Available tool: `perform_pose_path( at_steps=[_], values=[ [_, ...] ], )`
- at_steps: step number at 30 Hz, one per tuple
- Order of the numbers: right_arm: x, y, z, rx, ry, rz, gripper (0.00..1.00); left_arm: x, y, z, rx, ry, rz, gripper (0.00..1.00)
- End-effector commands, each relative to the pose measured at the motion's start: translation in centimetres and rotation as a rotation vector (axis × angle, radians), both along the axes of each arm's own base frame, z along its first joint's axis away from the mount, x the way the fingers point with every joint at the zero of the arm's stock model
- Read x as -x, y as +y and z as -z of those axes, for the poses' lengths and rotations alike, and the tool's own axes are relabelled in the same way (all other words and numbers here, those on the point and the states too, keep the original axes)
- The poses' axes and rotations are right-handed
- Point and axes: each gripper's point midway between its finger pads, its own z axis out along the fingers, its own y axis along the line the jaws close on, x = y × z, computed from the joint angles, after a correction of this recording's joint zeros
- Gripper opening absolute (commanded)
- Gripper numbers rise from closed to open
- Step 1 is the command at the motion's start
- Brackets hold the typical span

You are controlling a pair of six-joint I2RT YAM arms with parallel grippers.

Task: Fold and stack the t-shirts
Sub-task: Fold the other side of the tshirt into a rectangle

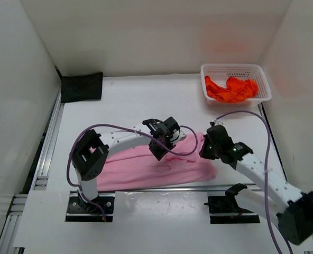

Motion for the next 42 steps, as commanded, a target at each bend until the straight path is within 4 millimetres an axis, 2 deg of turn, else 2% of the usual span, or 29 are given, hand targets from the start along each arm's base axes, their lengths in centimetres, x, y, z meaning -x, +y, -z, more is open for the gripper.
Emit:
perform_pose_path(
  at_steps=[1, 2, 3, 4, 5, 7, 9, 14, 15, 16, 18, 19, 22, 26, 33, 34, 35, 37, 42],
  values=[
    [-4.2, 0.6, -1.3, 0.073, -0.065, 0.015, 0.01, -2.1, 0.5, -2.7, 0.046, -0.074, -0.049, 0.35],
    [-4.9, 1.0, -1.3, 0.082, -0.061, 0.008, 0.0, -2.6, 0.8, -2.7, 0.04, -0.081, -0.063, 0.35],
    [-5.6, 1.0, -0.1, 0.123, -0.017, 0.001, 0.0, -3.1, 1.2, -3.1, 0.044, -0.095, -0.08, 0.35],
    [-6.4, 1.0, 0.0, 0.125, -0.013, 0.015, 0.0, -3.6, 1.6, -3.1, 0.044, -0.096, -0.096, 0.35],
    [-7.2, 1.4, -0.5, 0.127, -0.021, 0.008, 0.0, -4.6, 2.4, -4.0, 0.062, -0.113, -0.132, 0.35],
    [-8.2, 1.8, 0.4, 0.113, 0.012, 0.01, 0.0, -5.2, 3.8, -4.2, 0.063, -0.116, -0.171, 0.35],
    [-9.4, 1.7, 0.9, 0.114, 0.019, 0.021, 0.0, -6.2, 6.2, -4.3, 0.053, -0.126, -0.235, 0.35],
    [-8.5, 2.2, 3.7, 0.116, 0.123, -0.038, 0.0, -8.1, 12.9, -2.7, -0.033, -0.133, -0.41, 0.35],
    [-7.9, 2.7, 3.9, 0.095, 0.142, -0.07, 0.0, -7.9, 14.1, -1.9, -0.061, -0.119, -0.433, 0.35],
    [-7.8, 2.8, 3.9, 0.089, 0.145, -0.085, 0.0, -7.8, 14.8, -1.6, -0.071, -0.11, -0.451, 0.35],
    [-6.3, 3.2, 5.1, 0.105, 0.171, -0.117, 0.0, -8.1, 16.7, -1.0, -0.095, -0.1, -0.504, 0.35],
    [-5.6, 3.6, 5.1, 0.096, 0.174, -0.139, 0.0, -8.2, 17.2, -0.7, -0.098, -0.097, -0.518, 0.35],
    [-4.0, 3.5, 5.8, 0.086, 0.203, -0.165, 0.0, -8.6, 18.1, -0.7, -0.1, -0.096, -0.552, 0.35],
    [-2.2, 4.1, 5.5, 0.034, 0.194, -0.191, 0.0, -8.6, 17.9, -1.0, -0.087, -0.097, -0.55, 0.35],
    [0.3, 3.9, 5.8, 0.017, 0.194, -0.235, 0.0, -8.6, 18.1, -1.0, -0.094, -0.103, -0.552, 0.35],
    [0.4, 4.3, 5.1, 0.005, 0.168, -0.249, 0.0, -8.6, 18.1, -1.0, -0.094, -0.103, -0.552, 0.35],
    [1.1, 3.8, 5.7, 0.011, 0.18, -0.248, 0.0, -8.6, 18.1, -1.0, -0.094, -0.103, -0.552, 0.35],
    [1.3, 4.1, 5.7, 0.0, 0.157, -0.262, 0.0, -8.7, 18.2, -1.0, -0.1, -0.109, -0.555, 0.35],
    [1.8, 3.2, 6.3, 0.029, 0.169, -0.247, 0.0, -8.6, 18.5, -1.0, -0.107, -0.114, -0.557, 0.35]
  ],
)
